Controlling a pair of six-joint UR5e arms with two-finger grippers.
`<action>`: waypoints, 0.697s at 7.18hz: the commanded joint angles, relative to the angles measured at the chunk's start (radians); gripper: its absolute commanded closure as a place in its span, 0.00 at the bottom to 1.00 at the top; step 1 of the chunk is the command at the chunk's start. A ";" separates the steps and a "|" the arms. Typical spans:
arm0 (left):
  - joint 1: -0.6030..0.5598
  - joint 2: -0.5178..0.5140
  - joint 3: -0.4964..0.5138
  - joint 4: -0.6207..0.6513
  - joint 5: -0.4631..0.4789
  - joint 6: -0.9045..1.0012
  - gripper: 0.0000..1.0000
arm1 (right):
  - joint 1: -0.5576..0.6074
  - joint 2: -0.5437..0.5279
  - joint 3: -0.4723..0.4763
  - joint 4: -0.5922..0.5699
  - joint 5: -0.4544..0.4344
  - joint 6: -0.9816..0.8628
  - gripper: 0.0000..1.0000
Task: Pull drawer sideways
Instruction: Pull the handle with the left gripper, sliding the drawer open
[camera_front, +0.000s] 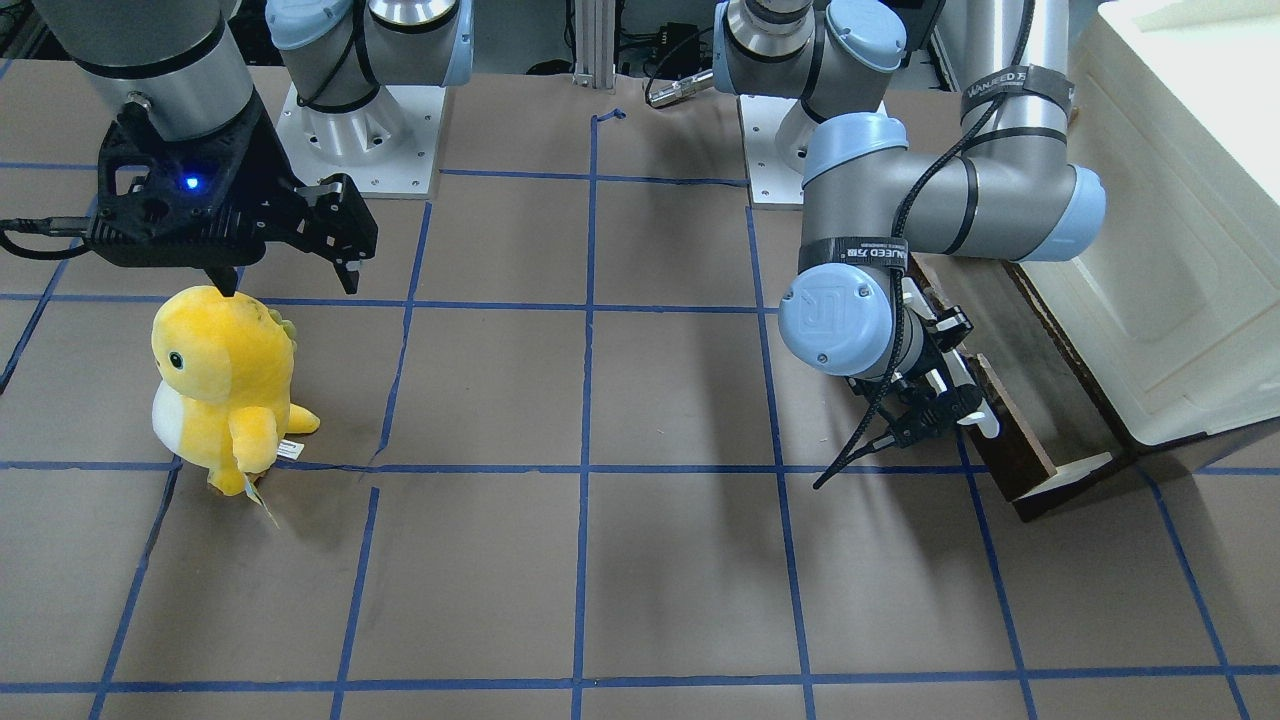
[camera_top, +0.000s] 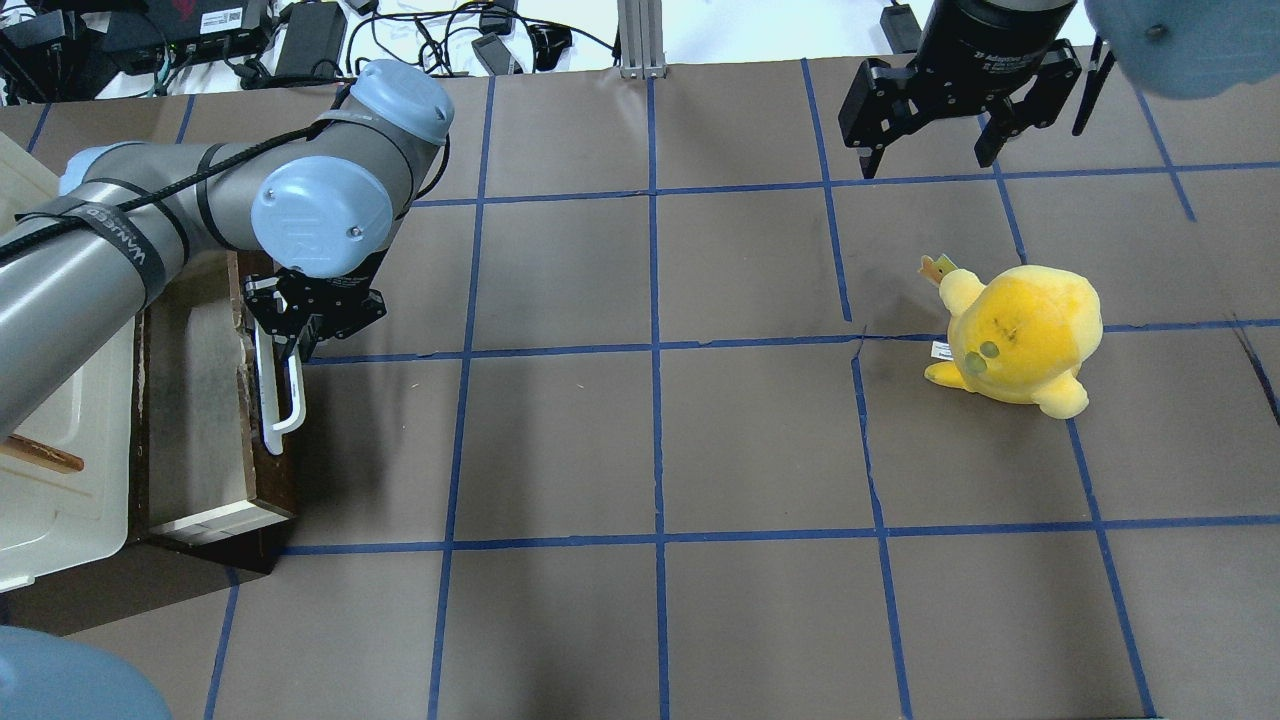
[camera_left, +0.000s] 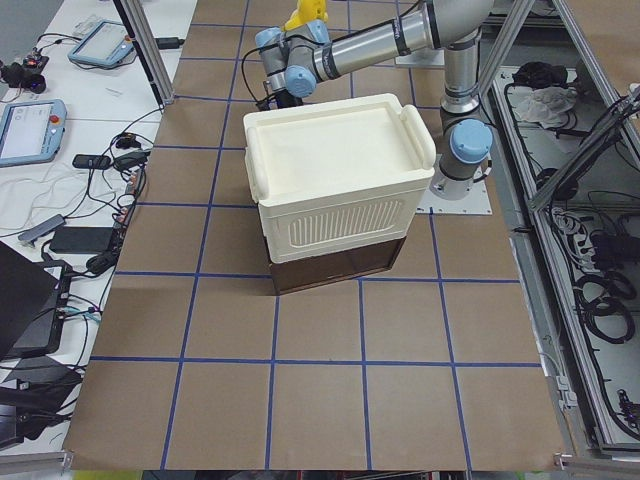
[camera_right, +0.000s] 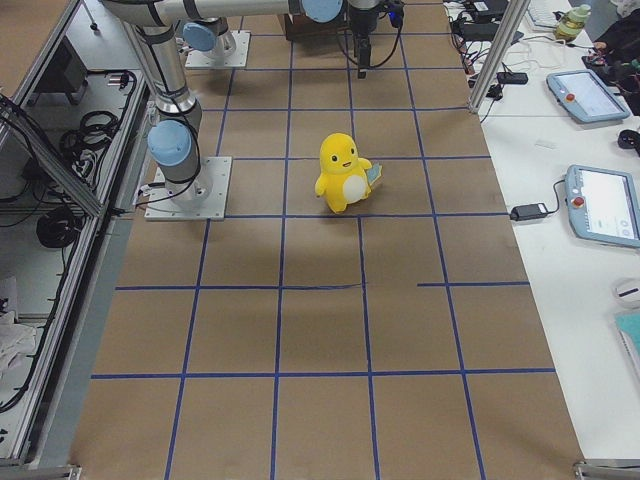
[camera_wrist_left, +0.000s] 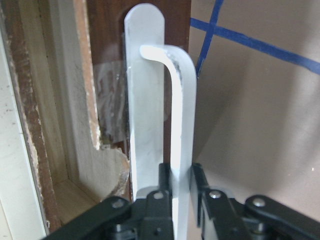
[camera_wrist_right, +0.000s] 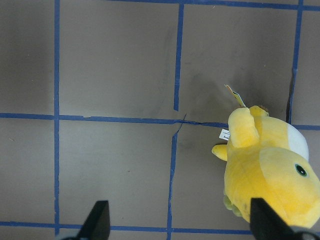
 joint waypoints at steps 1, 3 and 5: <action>-0.018 -0.010 0.004 0.000 -0.002 -0.009 0.97 | 0.000 0.000 0.000 0.000 0.000 0.000 0.00; -0.025 -0.016 0.008 0.000 -0.003 -0.009 0.96 | 0.000 0.000 0.000 0.000 0.000 0.000 0.00; -0.037 -0.024 0.030 0.000 -0.011 -0.009 0.96 | 0.000 0.000 0.000 0.000 0.000 0.000 0.00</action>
